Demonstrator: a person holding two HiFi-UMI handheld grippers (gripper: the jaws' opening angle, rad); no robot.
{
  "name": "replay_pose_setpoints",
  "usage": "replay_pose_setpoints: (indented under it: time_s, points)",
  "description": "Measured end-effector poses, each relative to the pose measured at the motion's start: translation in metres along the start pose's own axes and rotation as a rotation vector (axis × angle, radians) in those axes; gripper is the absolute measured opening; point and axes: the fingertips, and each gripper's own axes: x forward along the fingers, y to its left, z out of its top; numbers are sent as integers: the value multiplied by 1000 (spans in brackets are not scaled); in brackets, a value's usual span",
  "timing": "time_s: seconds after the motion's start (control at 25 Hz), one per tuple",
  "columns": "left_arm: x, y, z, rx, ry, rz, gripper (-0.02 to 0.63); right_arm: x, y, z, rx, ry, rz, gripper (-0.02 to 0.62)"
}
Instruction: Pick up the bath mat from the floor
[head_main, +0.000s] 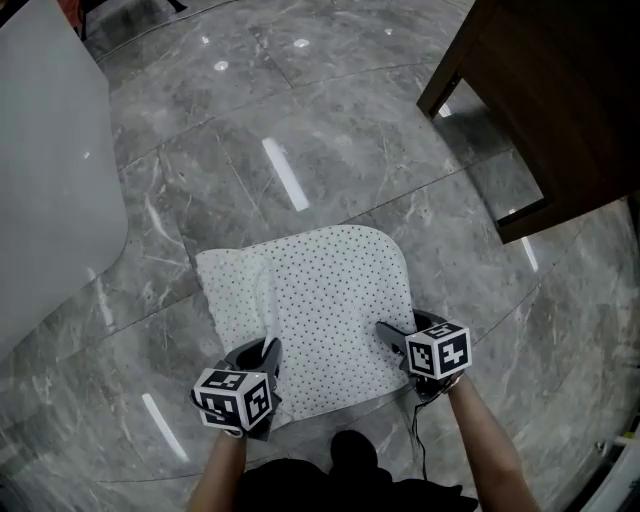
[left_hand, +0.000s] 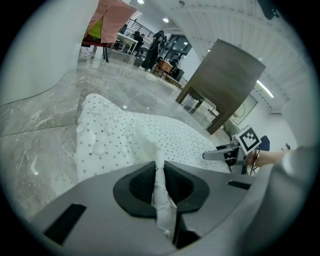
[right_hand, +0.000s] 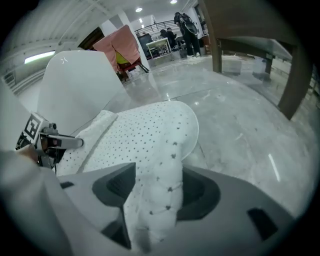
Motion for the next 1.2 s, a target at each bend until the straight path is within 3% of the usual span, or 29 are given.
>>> replay_pose_setpoints:
  time_s: [0.2, 0.36, 0.56, 0.92, 1.2]
  points:
    - [-17, 13, -1, -33, -37, 21, 26, -2, 15, 5, 16, -29, 20, 220]
    - [-33, 28, -5, -73, -67, 40, 26, -9, 15, 12, 12, -58, -17, 98]
    - [-57, 43, -11, -120, -105, 67, 23, -21, 27, 14, 4, -88, -3, 35]
    - [-115, 68, -5, -201, -217, 139, 15, -47, 65, 32, 33, -152, 71, 23]
    - [-176, 74, 13, -284, -264, 229, 11, -74, 98, 51, 103, -138, 94, 23]
